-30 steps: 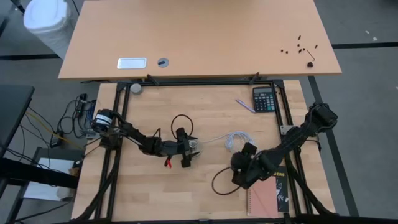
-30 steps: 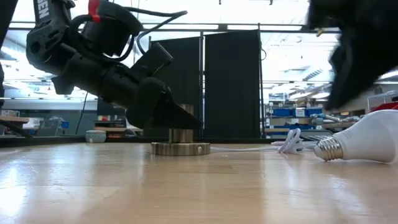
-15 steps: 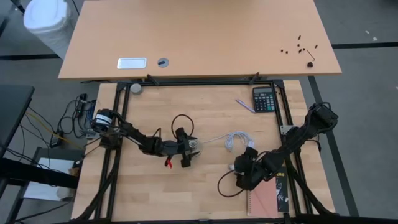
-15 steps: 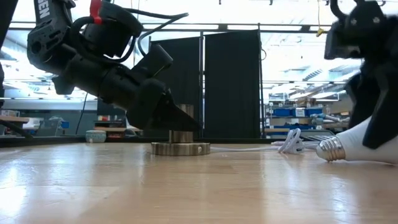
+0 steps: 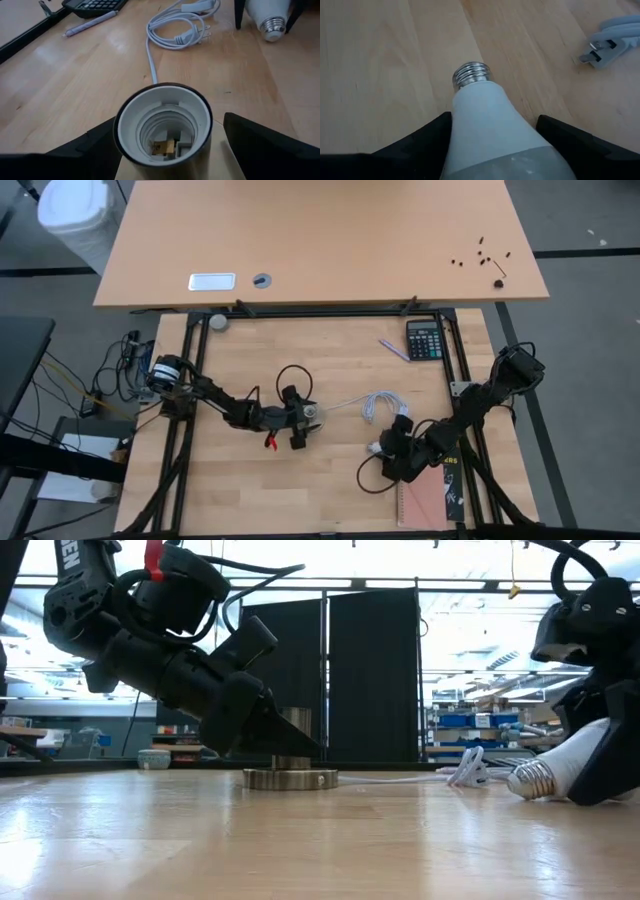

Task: Screw lightbulb
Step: Insert the light bulb into the lamp

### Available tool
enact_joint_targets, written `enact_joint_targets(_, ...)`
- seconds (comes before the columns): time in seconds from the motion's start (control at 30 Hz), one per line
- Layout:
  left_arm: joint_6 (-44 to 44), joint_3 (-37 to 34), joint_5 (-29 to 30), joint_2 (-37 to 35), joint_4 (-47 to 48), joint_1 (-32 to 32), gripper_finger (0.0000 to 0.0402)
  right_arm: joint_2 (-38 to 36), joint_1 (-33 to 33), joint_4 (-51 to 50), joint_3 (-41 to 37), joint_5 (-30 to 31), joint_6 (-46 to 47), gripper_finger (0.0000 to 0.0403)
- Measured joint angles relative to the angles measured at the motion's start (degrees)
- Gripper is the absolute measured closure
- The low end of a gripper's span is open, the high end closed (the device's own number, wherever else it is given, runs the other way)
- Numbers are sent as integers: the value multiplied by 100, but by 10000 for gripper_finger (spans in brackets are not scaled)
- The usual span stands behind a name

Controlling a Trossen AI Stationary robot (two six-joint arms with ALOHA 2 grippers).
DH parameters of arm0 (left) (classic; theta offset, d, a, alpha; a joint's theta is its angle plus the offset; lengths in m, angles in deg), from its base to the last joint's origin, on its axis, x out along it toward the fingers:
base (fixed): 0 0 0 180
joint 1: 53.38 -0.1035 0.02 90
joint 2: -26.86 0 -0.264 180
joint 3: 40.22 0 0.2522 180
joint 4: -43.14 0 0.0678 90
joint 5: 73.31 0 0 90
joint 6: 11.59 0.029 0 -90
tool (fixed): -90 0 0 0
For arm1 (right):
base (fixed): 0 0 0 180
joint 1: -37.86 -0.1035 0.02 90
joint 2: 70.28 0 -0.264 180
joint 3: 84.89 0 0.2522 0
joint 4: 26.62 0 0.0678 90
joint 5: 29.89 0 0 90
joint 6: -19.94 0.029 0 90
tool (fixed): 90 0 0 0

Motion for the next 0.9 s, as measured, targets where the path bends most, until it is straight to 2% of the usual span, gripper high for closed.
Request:
enact_joint_targets(0.17, 4, 0, -9, 0, 3, 0, 69, 4, 2, 2, -2, 10, -85, 100)
enact_joint_targets(0.37, 7, 0, -12, 0, 5, 0, 69, 6, 4, -3, -7, 26, -116, 154)
enact_joint_targets(0.57, 0, 0, -423, 0, 7, 0, 69, -13, 142, -91, 140, -251, -145, 154)
enact_joint_targets(0.7, 17, 0, -1032, -2, 7, -2, 69, -44, 443, -725, 825, -724, -368, 154)
enact_joint_targets(0.9, 423, 0, -1061, 0, -29, -2, 81, -55, 997, -2155, 2251, -840, -1044, 139)
